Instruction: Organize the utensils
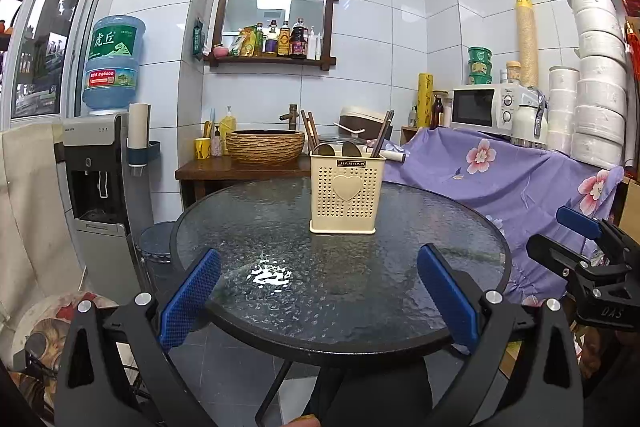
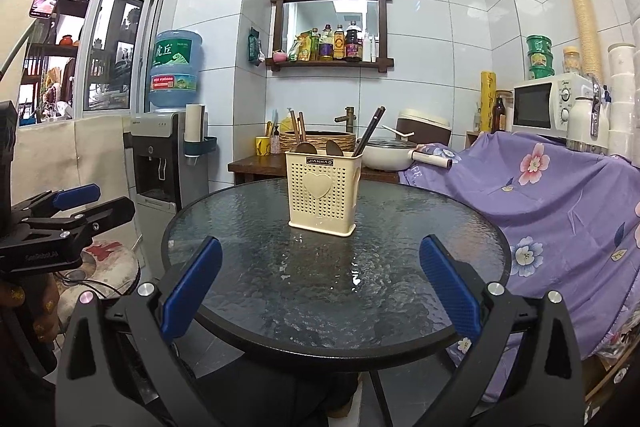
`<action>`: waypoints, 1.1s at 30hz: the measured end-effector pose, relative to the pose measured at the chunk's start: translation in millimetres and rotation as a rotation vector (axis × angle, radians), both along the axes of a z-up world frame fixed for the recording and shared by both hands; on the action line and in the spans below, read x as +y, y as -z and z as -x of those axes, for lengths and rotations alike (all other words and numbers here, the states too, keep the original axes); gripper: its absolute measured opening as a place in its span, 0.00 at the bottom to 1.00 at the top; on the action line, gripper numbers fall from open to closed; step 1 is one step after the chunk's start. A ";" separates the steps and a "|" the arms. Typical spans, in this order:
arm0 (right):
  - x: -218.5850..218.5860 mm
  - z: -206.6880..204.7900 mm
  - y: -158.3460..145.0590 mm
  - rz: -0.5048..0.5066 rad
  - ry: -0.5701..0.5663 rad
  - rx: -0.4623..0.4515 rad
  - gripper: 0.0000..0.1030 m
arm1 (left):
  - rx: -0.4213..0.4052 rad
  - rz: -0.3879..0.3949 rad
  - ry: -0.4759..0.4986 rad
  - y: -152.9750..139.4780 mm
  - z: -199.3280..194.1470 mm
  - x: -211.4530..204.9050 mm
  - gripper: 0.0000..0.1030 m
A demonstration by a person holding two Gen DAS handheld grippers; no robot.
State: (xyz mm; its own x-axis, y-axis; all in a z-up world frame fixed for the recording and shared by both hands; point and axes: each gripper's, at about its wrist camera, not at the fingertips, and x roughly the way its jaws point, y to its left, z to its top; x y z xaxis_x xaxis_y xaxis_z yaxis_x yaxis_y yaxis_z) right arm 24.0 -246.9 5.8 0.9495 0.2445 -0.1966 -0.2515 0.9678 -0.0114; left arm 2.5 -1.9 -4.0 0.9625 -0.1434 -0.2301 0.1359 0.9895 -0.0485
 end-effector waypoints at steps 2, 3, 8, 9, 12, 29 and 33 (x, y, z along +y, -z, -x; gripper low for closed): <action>0.6 -0.5 0.8 0.000 0.000 0.001 0.95 | -0.002 0.004 0.001 -0.2 0.7 0.1 0.94; 0.4 -0.2 0.5 0.001 0.000 0.001 0.95 | -0.001 0.005 0.002 -0.5 0.7 -0.2 0.94; 0.7 0.0 0.5 0.001 0.000 0.000 0.95 | 0.009 0.005 0.009 0.4 -0.7 -0.9 0.94; 0.9 0.0 0.9 0.001 0.000 0.000 0.95 | 0.010 0.002 0.009 0.5 -1.0 -1.0 0.94; 0.9 0.1 1.0 0.000 0.000 0.002 0.95 | 0.014 -0.004 0.009 1.1 -1.1 -2.1 0.94; 3.2 -0.3 4.5 -0.003 0.004 0.009 0.95 | 0.045 0.009 0.011 3.6 -6.7 -3.7 0.94; 4.2 -0.8 6.3 -0.007 0.005 0.018 0.95 | 0.047 0.003 0.017 4.2 -6.6 -6.0 0.94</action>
State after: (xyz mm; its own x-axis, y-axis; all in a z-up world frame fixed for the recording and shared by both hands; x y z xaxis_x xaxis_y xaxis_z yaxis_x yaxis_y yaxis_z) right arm 24.8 -242.7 -0.5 0.9472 0.2409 -0.2116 -0.2465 0.9691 -0.0002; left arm 9.1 -7.9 -8.2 0.9481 -0.1603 -0.2746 0.1500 0.9870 -0.0583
